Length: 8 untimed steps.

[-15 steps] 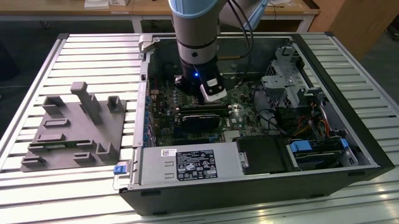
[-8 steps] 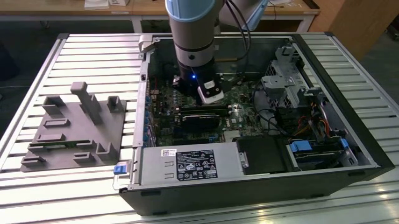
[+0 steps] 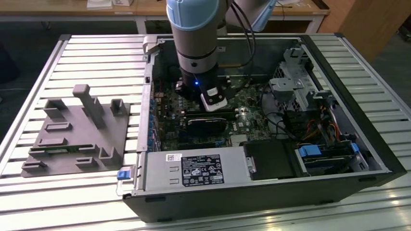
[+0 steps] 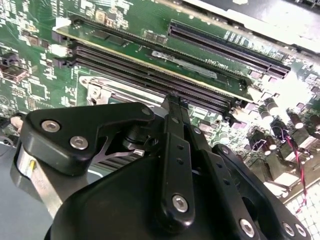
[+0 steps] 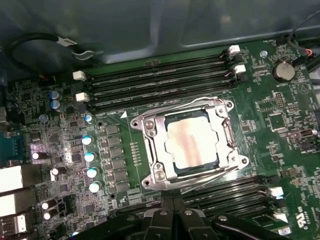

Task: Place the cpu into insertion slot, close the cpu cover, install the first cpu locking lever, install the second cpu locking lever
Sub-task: 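Install the second cpu locking lever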

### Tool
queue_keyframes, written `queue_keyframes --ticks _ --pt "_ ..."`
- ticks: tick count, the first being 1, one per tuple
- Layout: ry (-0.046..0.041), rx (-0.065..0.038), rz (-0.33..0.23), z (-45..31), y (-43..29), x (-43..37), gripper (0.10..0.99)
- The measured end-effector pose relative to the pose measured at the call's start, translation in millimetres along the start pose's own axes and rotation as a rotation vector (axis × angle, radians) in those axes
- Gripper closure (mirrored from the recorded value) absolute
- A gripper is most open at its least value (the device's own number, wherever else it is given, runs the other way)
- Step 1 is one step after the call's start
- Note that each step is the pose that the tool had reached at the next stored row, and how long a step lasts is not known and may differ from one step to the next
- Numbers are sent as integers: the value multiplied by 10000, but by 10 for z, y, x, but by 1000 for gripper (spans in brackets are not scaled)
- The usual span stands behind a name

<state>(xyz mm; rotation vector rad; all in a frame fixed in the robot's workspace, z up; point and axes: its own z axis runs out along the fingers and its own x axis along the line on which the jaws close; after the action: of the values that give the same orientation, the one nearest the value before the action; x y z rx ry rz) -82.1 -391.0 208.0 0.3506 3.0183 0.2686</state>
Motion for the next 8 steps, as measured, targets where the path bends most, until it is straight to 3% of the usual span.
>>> queue_keyframes --ticks 8 --pt "120 -527 53 41 -60 42 980"
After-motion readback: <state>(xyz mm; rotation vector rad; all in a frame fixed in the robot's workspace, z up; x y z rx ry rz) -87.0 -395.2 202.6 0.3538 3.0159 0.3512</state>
